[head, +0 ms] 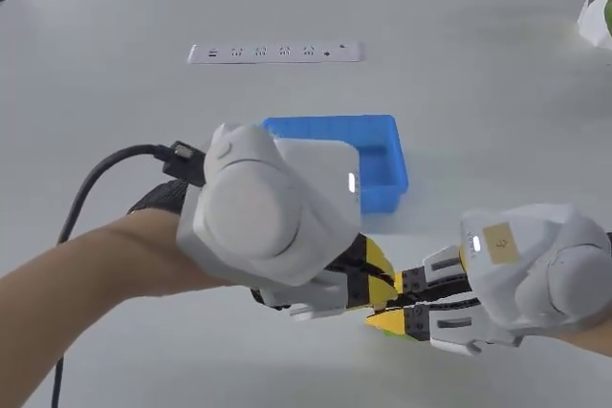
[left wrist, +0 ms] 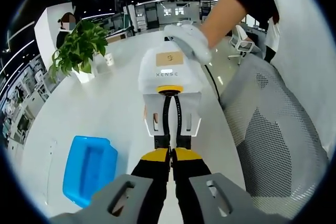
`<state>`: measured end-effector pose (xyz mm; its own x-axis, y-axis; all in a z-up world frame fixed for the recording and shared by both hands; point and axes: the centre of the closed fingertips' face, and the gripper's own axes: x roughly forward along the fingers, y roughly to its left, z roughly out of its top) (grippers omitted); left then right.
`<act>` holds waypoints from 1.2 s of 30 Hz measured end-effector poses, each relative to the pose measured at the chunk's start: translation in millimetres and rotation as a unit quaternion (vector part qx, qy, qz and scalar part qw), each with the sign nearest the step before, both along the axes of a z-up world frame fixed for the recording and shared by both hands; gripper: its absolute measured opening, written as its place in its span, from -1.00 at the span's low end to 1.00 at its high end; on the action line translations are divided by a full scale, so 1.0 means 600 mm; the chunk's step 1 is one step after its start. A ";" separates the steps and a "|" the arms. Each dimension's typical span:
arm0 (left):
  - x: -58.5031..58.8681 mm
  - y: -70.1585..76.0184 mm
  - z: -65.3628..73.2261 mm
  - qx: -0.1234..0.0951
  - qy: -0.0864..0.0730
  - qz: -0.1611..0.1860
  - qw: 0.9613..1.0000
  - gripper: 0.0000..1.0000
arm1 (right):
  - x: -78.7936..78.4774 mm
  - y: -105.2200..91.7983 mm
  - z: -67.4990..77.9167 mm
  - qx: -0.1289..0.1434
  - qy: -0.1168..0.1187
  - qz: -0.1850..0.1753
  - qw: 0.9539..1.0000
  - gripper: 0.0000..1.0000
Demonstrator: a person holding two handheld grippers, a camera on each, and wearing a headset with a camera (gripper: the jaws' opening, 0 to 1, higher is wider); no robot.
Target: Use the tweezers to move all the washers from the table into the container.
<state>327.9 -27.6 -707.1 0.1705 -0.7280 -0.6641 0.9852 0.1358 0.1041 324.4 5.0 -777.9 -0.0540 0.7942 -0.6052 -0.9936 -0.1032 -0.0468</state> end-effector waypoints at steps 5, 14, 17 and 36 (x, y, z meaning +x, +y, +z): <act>0.011 0.019 0.009 -0.006 0.014 0.032 0.999 -0.64 | 0.008 0.014 0.018 0.018 0.002 -0.013 1.000 -0.86; 0.021 0.074 0.005 0.015 0.000 0.063 0.998 -0.52 | 0.017 0.029 0.028 0.028 -0.008 -0.014 0.999 -0.86; 0.024 0.086 0.005 0.013 -0.001 0.073 0.997 -0.53 | 0.019 0.032 0.033 0.031 -0.011 -0.017 0.999 -0.86; 0.012 0.040 0.019 -0.034 0.010 0.020 0.999 -0.87 | 0.020 0.051 0.032 0.021 -0.026 0.004 0.999 -0.85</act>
